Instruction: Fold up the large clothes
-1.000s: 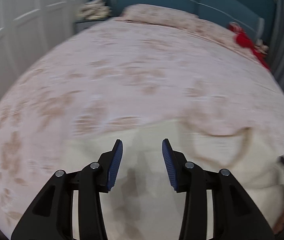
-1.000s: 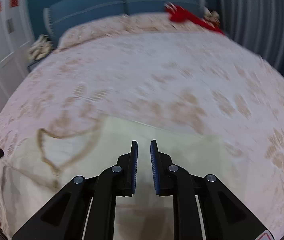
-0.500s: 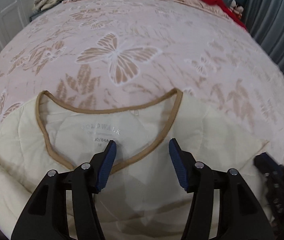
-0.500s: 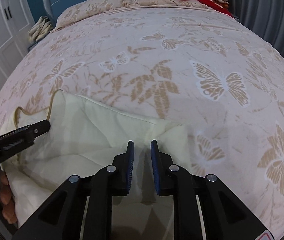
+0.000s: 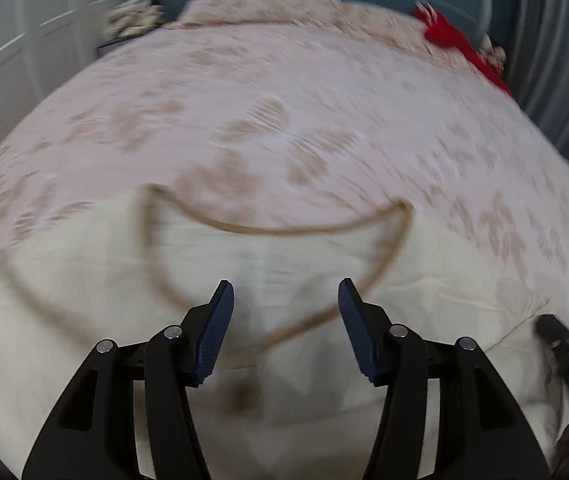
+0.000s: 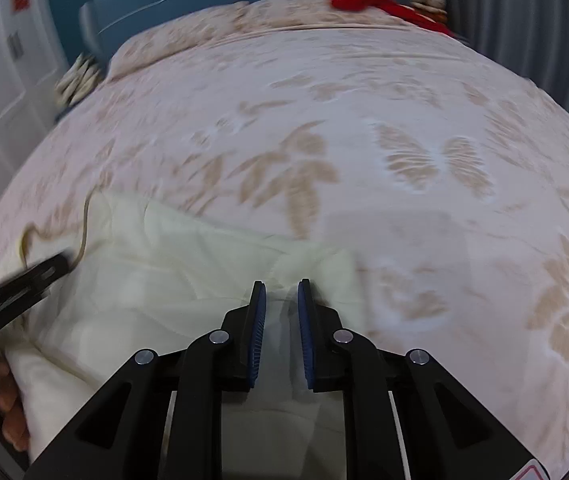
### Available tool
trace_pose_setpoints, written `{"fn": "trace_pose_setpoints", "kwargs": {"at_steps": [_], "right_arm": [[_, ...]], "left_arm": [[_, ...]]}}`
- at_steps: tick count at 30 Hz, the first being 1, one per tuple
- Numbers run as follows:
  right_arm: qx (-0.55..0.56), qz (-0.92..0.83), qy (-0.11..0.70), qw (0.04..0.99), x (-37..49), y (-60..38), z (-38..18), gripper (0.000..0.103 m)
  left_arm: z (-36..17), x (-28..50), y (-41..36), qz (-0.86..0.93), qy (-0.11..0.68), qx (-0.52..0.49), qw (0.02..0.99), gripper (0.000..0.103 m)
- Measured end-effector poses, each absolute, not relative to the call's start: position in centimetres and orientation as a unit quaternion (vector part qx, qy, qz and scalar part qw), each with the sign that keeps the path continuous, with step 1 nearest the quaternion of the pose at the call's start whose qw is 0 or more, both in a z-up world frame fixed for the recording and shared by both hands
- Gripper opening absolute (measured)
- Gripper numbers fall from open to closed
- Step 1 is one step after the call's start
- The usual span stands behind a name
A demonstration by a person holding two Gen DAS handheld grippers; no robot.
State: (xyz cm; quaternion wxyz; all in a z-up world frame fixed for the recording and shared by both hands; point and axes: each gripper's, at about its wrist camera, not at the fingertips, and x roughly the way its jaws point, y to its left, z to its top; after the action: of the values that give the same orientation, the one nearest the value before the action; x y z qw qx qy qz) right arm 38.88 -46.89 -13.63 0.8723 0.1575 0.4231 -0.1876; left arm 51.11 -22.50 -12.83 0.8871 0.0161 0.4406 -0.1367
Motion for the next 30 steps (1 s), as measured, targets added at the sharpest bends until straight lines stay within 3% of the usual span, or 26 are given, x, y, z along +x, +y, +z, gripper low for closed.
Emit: {"fn": "trace_pose_setpoints", "kwargs": {"at_steps": [2,5,8,12,18,30], "right_arm": [[0.162,-0.234,0.399,0.872,37.5,-47.6,-10.9,0.024],[0.179,-0.205,0.370,0.888,37.1,-46.2,-6.4,0.024],[0.147,-0.130,0.394,0.898,40.6,-40.8,-4.9,0.023],[0.094,-0.059,0.443,0.890,46.1,-33.1,-8.4,0.022],[0.076,-0.052,0.479,0.873,50.0,-30.7,-14.0,0.019],[0.089,-0.065,0.440,0.891,49.5,-31.3,-16.2,0.012]], "left_arm": [[-10.9,51.6,-18.8,-0.119,0.428,0.028,0.896,0.053],[-9.8,53.3,-15.1,-0.076,0.425,0.046,0.901,0.052],[-10.5,55.1,-13.3,-0.060,0.453,0.040,0.889,0.052],[-12.9,55.8,-13.8,-0.061,0.474,0.064,0.876,0.052],[-14.9,55.4,-14.8,-0.071,0.460,0.089,0.881,0.053],[-16.2,55.1,-14.6,-0.063,0.429,0.080,0.897,0.059]]}}
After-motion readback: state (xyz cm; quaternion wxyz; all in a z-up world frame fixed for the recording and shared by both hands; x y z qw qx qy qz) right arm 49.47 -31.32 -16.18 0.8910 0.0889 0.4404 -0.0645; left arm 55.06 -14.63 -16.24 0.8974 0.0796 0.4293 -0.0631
